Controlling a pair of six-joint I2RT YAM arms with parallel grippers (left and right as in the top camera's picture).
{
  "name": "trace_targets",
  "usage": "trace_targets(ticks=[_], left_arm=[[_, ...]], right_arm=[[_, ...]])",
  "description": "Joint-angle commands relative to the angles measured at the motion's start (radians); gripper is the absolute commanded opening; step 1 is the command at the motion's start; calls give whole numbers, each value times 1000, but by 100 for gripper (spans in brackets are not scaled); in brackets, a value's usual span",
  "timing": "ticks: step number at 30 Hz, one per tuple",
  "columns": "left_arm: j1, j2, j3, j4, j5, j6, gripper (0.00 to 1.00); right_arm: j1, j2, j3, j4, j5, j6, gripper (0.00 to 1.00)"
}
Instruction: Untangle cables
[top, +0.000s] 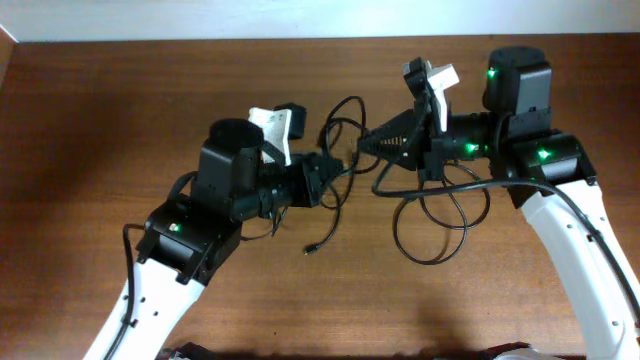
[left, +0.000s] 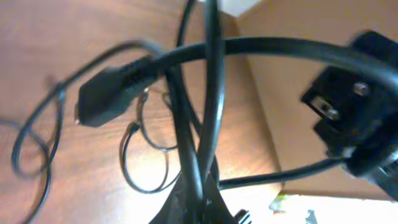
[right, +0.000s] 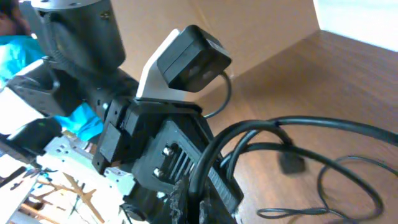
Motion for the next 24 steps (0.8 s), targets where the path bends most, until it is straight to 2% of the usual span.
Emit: trace_targets(ticks=[1,2,6,9,13,17,18,19,22,24], left_arm=[[32,3,-2,-63,-176,-264,0],[47,3,-2,-63,-176,-339,0],[71,3,-2,-74,-194,-478,0],[71,3,-2,-197,-305,-639,0],[70,3,-2,-205,-403,-652,0],[70,3,-2,-204,-383,-651,0],[70,3,-2,-202,-338,-639,0],[70,3,-2,-164,-286,-565,0],[70,0,-1,-67,-201,-444,0],[70,0,-2,-33,-158,-400,0]], right_arm=[[3,-10,5,-69,98,1,4],[3,-10,5,-117,150,1,4],[3,-10,5,-188,223,1,4],[3,-10,5,-188,223,1,4],[3,-10,5,-205,218,1,4],[3,-10,5,-231,274,2,4],[3,-10,5,-259,346,33,11],[3,-10,5,-302,436,72,28],[3,-10,5,-372,510,87,40],[3,-10,5,-375,509,87,45]])
